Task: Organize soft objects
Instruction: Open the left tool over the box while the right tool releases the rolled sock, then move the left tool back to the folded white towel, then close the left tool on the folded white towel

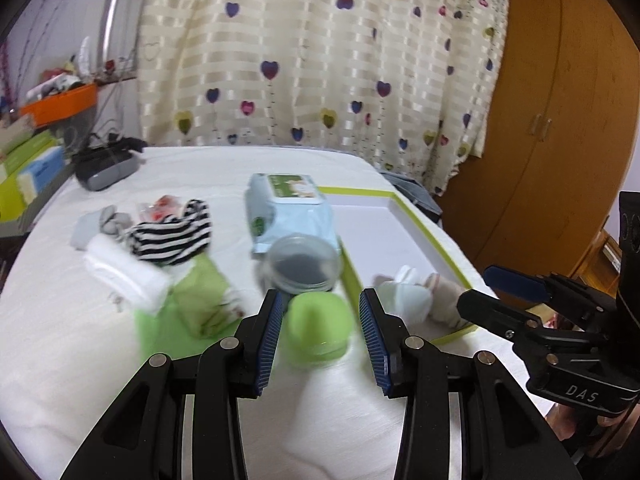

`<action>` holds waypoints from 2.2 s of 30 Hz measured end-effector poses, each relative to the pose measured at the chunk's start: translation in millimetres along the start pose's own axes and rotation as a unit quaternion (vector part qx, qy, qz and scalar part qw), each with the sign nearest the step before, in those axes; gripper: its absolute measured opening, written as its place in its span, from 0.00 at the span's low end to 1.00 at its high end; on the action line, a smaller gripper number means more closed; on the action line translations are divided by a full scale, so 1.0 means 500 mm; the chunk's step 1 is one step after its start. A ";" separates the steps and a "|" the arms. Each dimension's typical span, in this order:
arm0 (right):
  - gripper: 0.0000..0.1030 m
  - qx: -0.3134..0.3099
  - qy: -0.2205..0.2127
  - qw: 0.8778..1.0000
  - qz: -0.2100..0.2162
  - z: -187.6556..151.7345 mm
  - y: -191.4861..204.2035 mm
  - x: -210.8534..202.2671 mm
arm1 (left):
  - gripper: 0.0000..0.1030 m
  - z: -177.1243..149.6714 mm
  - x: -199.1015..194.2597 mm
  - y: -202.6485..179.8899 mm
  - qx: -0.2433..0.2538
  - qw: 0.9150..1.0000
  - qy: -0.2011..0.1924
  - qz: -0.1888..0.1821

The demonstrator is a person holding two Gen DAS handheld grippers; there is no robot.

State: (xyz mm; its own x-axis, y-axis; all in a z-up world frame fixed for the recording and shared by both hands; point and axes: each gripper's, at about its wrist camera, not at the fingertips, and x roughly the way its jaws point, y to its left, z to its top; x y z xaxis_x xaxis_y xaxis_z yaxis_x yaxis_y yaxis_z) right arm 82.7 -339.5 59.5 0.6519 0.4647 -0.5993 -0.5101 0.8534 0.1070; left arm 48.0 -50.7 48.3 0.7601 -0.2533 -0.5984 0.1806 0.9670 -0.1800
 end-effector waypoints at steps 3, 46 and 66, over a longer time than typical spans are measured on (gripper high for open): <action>0.52 -0.004 0.003 1.000 0.005 0.002 0.022 0.008 | 0.37 -0.006 -0.010 0.026 -0.008 1.000 -0.001 0.010; 0.52 -0.074 0.032 0.994 0.079 0.069 0.176 0.164 | 0.52 0.007 0.072 0.332 -0.171 0.980 0.009 0.101; 0.52 -0.072 0.046 0.993 0.086 0.124 0.178 0.251 | 0.34 0.023 0.171 0.381 -0.222 0.971 0.036 0.087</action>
State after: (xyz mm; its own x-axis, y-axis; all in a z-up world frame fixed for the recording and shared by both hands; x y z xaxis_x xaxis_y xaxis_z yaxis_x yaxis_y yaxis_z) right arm 153.9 -190.8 43.1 0.4981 0.5713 -0.6523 -0.6881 0.7182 0.1036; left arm 154.7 112.0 -28.1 0.7061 -0.1036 -0.7005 -0.2457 0.8920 -0.3795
